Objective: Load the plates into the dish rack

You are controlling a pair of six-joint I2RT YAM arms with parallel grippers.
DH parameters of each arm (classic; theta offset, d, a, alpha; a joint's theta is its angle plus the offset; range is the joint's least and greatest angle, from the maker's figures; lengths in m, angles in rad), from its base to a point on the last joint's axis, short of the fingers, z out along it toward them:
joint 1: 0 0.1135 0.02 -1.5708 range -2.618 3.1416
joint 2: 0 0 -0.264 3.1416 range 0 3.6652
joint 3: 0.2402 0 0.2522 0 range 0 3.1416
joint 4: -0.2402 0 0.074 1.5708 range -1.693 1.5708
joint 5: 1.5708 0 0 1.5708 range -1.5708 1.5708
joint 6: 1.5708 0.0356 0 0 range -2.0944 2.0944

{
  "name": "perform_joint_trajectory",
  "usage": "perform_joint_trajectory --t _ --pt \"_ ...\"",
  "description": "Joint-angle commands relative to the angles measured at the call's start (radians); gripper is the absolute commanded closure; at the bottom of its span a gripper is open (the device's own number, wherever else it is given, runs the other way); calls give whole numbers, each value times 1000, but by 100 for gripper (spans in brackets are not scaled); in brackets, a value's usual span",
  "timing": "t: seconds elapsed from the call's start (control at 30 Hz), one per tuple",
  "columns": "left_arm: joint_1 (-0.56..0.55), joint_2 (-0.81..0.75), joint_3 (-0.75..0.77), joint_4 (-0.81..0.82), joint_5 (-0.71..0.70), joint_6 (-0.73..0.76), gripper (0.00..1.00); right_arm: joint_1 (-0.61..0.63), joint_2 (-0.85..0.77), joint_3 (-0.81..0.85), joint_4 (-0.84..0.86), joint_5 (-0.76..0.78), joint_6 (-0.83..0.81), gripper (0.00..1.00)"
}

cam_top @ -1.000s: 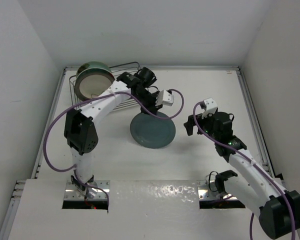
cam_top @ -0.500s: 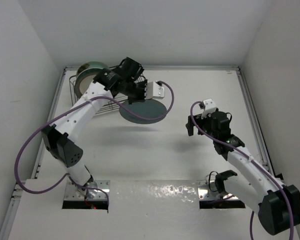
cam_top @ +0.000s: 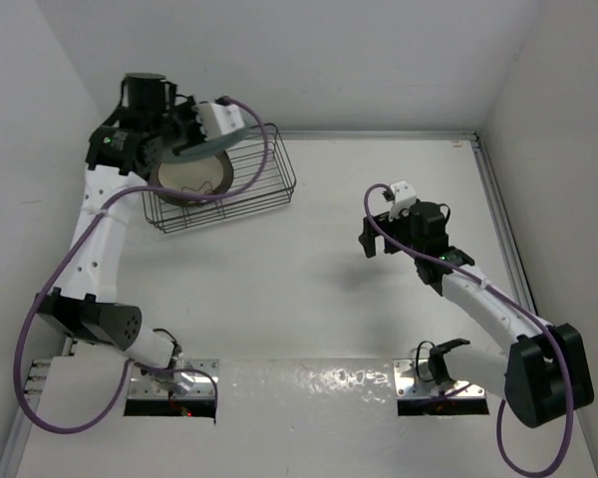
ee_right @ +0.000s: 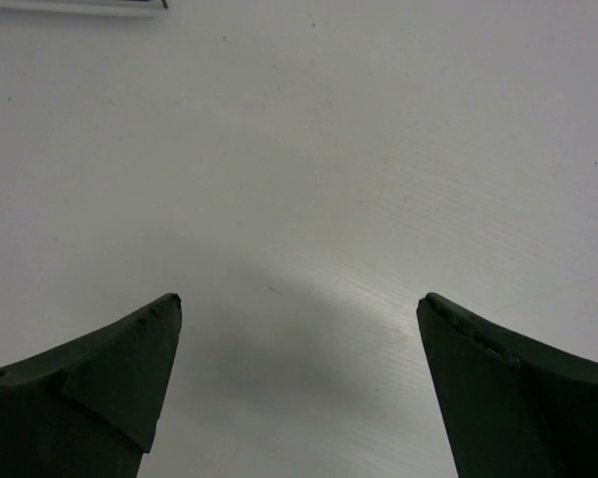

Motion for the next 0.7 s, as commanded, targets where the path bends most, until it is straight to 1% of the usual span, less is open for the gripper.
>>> perform_joint_trajectory --t 0.0,0.1,0.13,0.27,0.37,0.43,0.57,0.67 --pt "124 -58 -14 176 18 84 100 -5 56 82 78 -64 -25 1" --pt "200 -43 -11 170 85 119 100 -5 108 141 73 -94 -31 1" --pt "209 -40 -6 159 130 126 100 -5 119 148 73 -99 -29 1" --pt "221 -34 1 107 201 179 100 -5 161 170 85 -105 -23 1" --pt "261 -28 30 98 237 188 100 -5 188 184 88 -108 -11 1" --pt "274 -12 47 84 271 196 100 -5 205 190 94 -113 -2 1" --pt "286 26 52 5 317 267 100 -5 236 207 105 -122 17 1" --pt "289 75 60 -22 374 282 100 -5 257 225 108 -134 30 1"
